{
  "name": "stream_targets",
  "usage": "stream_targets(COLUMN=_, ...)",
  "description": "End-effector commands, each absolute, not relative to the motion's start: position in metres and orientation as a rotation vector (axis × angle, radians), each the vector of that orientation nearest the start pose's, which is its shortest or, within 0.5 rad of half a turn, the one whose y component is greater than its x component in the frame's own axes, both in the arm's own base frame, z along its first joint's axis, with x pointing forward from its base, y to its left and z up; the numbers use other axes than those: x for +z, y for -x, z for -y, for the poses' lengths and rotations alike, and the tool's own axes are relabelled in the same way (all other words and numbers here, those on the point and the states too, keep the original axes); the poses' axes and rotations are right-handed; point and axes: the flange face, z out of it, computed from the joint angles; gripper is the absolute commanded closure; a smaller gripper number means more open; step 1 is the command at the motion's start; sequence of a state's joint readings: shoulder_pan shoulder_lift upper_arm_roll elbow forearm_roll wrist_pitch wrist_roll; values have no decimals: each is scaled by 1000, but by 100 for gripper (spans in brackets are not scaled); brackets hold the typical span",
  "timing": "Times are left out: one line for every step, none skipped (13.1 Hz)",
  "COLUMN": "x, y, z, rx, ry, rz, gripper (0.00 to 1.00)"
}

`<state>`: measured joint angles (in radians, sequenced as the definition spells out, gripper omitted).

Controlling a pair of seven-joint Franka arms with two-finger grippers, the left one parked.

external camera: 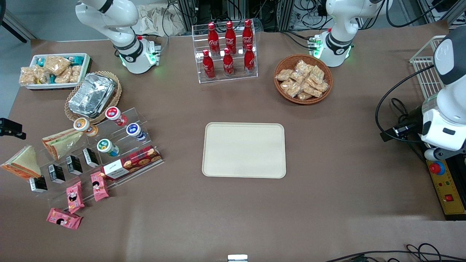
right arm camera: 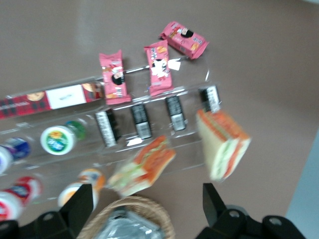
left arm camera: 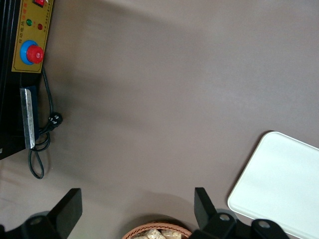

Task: Place sandwich on tray
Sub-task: 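Move the right gripper over the display rack toward the wrapped sandwiches, then lower the open right gripper around the upright wrapped sandwich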

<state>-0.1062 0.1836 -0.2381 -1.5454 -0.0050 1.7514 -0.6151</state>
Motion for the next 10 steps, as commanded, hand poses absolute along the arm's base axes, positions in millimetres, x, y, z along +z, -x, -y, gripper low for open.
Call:
stream_targets(x=527, y=-595, z=230, rx=-27, ry=3153, rz=570, gripper=2)
stream_targets(x=517, y=-594, z=245, rx=-24, ry=3145, rz=592, gripper=2)
stream_targets(x=510, y=-594, z=254, rx=-23, ry=3139, rz=620, gripper=2)
stream_targets(x=500, y=-596, z=259, rx=-24, ry=3131, rz=620, gripper=2)
stream_targets(x=488, y=-597, z=268, rx=-14, ry=3123, rz=613, gripper=2)
stream_targets(x=478, y=-600, z=272, rx=-2, ry=3120, rz=628, gripper=2)
stream_targets(x=470, y=-603, z=273, rx=3, ry=3119, rz=641, gripper=2)
stream_targets(x=464, y=-604, z=275, rx=7, ry=3117, rz=658, gripper=2)
stream_targets(x=460, y=-604, z=284, rx=0, ry=3120, rz=691, gripper=2)
stream_targets(x=450, y=-603, z=296, rx=-7, ry=3122, rz=722, gripper=2)
